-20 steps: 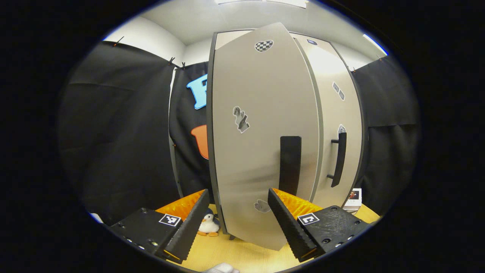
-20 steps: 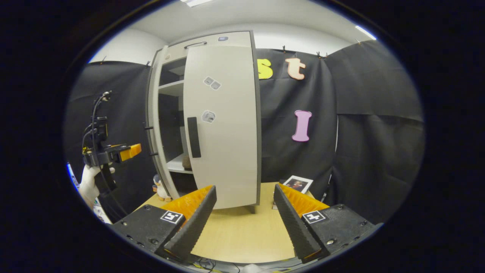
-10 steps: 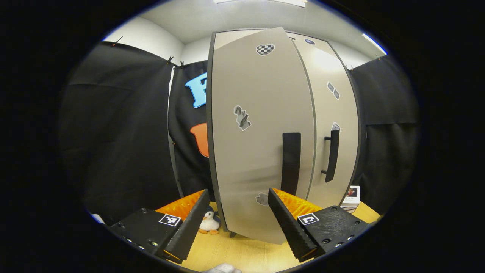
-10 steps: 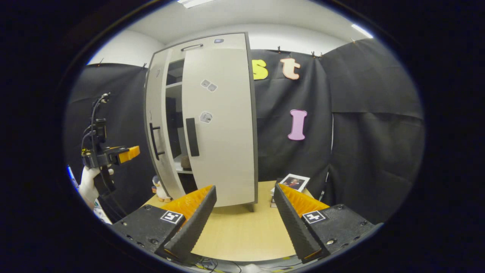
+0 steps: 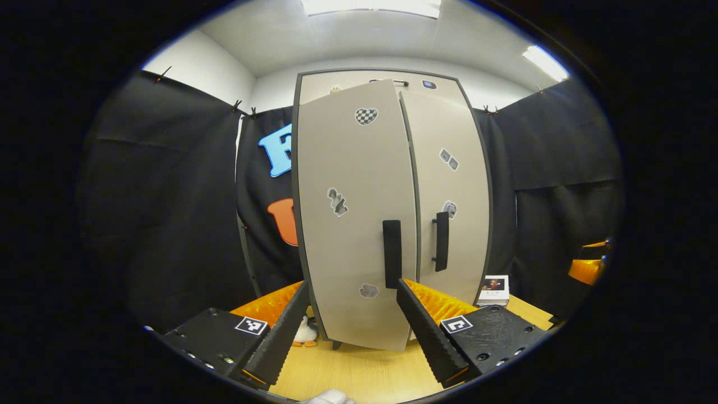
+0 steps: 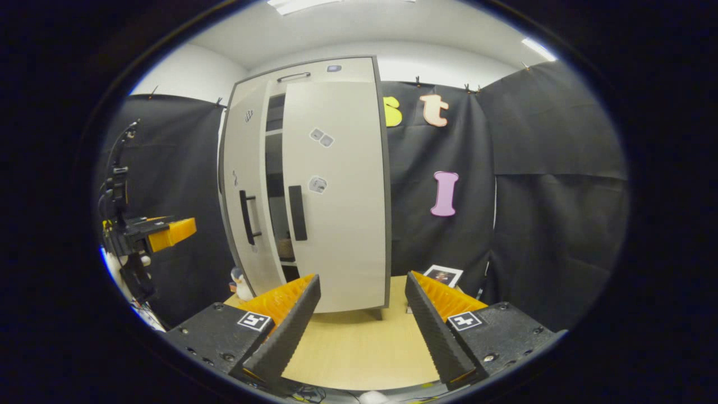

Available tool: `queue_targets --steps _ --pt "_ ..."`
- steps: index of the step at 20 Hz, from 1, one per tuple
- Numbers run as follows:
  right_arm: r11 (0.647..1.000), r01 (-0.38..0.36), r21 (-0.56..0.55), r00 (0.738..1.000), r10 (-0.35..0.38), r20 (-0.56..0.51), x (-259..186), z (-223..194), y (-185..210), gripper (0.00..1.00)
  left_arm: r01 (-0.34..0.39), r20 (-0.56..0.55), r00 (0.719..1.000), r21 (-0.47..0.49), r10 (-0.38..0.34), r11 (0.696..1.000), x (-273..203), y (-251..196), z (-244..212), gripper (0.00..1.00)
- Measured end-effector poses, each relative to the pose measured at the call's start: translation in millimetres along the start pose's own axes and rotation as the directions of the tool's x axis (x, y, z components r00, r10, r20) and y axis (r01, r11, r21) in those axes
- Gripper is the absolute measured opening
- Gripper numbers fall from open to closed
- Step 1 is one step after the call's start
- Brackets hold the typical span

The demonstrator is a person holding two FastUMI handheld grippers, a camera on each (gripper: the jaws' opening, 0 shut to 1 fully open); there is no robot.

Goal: Grab one shoe with the right hand and put it into the shoe cabinet, grab the other shoe with the left hand and put it into the shoe cabinet; then close the right door with the right hand and the left door with the left hand.

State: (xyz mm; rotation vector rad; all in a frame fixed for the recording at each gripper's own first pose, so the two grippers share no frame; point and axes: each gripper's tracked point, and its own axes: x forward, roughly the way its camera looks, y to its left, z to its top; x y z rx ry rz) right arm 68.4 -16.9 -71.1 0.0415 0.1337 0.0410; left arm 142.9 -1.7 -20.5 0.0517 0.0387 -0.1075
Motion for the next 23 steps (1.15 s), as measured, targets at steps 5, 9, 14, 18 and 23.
queue_targets --steps 5,9,14,18,23 --pt "1.0 0.02 0.0 0.998 -0.02 0.057 -7.0 14.9 6.4 0.99 0.005 0.01 1.0 -0.012 -0.005 1.0 -40.2 1.8 -1.6 0.96" --pt "0.999 0.04 -0.002 0.995 -0.04 0.097 -14.4 23.0 8.5 0.99 -0.057 -0.017 0.998 -0.045 0.056 0.997 -65.2 14.4 -24.2 0.96" --pt "0.999 0.052 -0.013 0.994 -0.05 0.1 -19.3 15.1 9.3 0.99 -0.047 -0.035 0.998 -0.066 0.044 0.997 -76.9 6.1 -39.2 0.96" --pt "0.999 0.051 -0.018 0.995 -0.049 0.085 -21.3 8.9 11.5 0.99 -0.036 -0.017 0.999 -0.07 0.035 0.997 -73.5 3.9 -33.8 0.96" --pt "0.999 0.046 -0.02 0.996 -0.045 0.082 -24.0 6.9 14.5 0.99 -0.028 -0.013 1.0 -0.073 0.027 0.997 -68.0 2.3 -32.7 0.96"
